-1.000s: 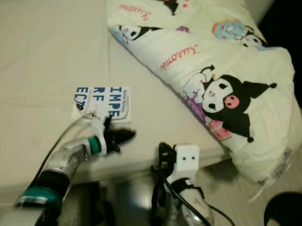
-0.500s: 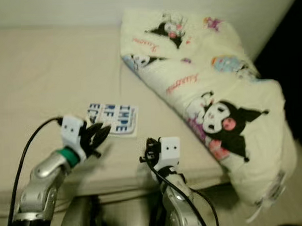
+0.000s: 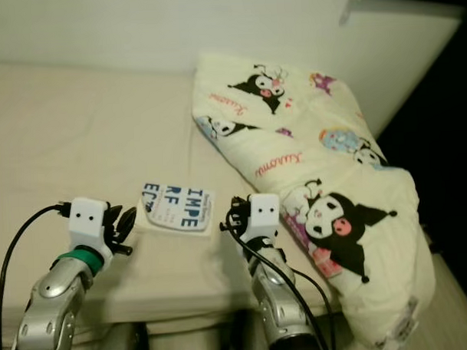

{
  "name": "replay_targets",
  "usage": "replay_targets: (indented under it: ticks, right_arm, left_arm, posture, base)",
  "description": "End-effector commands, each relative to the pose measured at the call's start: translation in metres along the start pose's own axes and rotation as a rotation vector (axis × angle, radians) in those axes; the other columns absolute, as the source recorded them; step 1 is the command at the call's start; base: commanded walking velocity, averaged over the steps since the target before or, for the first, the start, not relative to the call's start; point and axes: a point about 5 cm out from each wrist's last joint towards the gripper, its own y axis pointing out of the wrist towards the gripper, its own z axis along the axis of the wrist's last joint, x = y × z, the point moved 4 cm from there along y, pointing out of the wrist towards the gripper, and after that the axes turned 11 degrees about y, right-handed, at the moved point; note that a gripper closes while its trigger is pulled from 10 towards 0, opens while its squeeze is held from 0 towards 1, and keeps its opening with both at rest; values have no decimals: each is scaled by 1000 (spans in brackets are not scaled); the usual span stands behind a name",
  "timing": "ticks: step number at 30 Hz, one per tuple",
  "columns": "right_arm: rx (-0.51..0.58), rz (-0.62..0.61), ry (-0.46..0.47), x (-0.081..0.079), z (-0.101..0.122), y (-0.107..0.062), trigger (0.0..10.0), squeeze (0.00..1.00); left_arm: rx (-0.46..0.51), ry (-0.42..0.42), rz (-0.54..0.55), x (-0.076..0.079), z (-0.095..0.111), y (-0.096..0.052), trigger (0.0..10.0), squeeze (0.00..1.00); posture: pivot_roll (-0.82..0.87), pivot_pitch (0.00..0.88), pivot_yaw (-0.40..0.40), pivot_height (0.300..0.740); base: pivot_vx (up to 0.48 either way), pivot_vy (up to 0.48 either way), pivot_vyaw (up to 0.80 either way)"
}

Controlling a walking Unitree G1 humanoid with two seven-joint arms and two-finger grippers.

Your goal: Clean up the room

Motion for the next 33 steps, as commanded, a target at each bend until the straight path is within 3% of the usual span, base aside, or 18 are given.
replay_targets:
  ticks: [1,10,15,23,25,29,33]
  right_arm:
    - [-16,-2,9,1,-8,0,10000,0]
    - [-14,-27,18,6,-15,2,10000,0]
    - [-23,-38,22,9,-19,1,10000,0]
    - [-149,-50,-29,20,-57,-9,10000,0]
    - [-296,-78,-83,37,-92,-29,10000,0]
    - [-329,-83,-95,41,-100,-35,10000,0]
    - [-493,-130,-135,63,-133,-68,10000,0]
  left_arm:
    - [-48,1,11,0,-12,-5,10000,0]
    - [-95,104,47,-12,-31,-10,10000,0]
    - [-115,120,66,-17,-38,-11,10000,0]
    - [-219,113,142,-25,-81,-22,10000,0]
    - [-271,116,113,-16,-109,-31,10000,0]
    - [-280,117,88,-10,-114,-33,10000,0]
    - [-331,112,-7,15,-134,-43,10000,0]
  posture:
    - [183,0,-62,665]
    - [177,0,-43,700]
    - [178,0,-42,720]
    - [178,0,-51,734]
    - [176,0,-56,734]
    - [176,0,-56,734]
    - [173,0,-57,734]
  base:
    - [0,0,0]
    - [0,0,0]
    - [0,0,0]
    - [0,0,0]
    - [0,0,0]
    - [0,0,0]
    - [0,0,0]
